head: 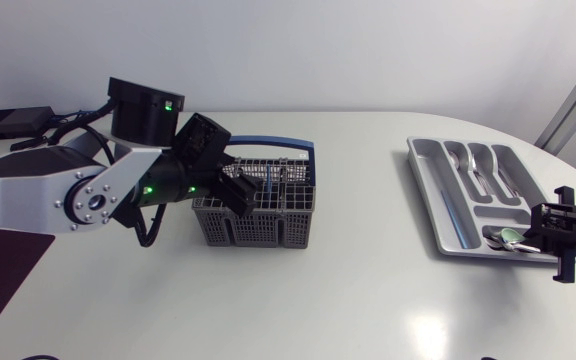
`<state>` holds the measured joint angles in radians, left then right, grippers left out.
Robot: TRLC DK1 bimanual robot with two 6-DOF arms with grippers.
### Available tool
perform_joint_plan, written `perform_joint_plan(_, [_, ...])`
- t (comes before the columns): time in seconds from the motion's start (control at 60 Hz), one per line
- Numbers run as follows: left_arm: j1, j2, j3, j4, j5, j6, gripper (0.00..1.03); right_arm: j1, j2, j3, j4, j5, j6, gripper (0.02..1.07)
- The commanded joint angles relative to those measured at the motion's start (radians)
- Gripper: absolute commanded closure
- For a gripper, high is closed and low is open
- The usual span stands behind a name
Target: Transfer all utensils from the basket to the drawer tray.
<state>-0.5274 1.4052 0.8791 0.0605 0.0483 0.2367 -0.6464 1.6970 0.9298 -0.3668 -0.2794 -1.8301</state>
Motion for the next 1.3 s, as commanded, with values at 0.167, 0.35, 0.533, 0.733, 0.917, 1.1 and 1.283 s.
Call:
perform_joint_plan(0.167, [-0.008,0.003,-0.065,0.091,-0.019,-0.011,0.19,-0.022,-0.04,-0.049,0.075,0.002,-0.023,0.47])
perform_joint_plan(0.35, [-0.026,0.028,-0.098,0.177,-0.021,-0.019,0.19,-0.024,-0.122,-0.08,0.028,-0.017,0.035,0.34])
perform_joint_plan(0.533, [-0.051,0.074,-0.106,0.24,-0.044,-0.019,0.19,-0.021,-0.195,-0.092,-0.041,-0.096,0.107,0.33])
perform_joint_plan(0.733, [-0.071,0.129,-0.094,0.297,-0.094,-0.022,0.19,0.001,-0.263,-0.148,-0.052,-0.165,0.215,0.25])
perform_joint_plan(0.917, [-0.08,0.161,-0.077,0.337,-0.119,-0.027,0.25,0.047,-0.333,-0.223,-0.052,-0.21,0.29,0.24])
perform_joint_plan(1.1, [-0.106,0.176,-0.069,0.375,-0.142,-0.031,0.35,0.11,-0.441,-0.296,-0.049,-0.23,0.348,0.21])
perform_joint_plan(1.283, [-0.117,0.193,-0.063,0.409,-0.154,-0.031,0.5,0.179,-0.54,-0.367,-0.04,-0.23,0.394,0.21])
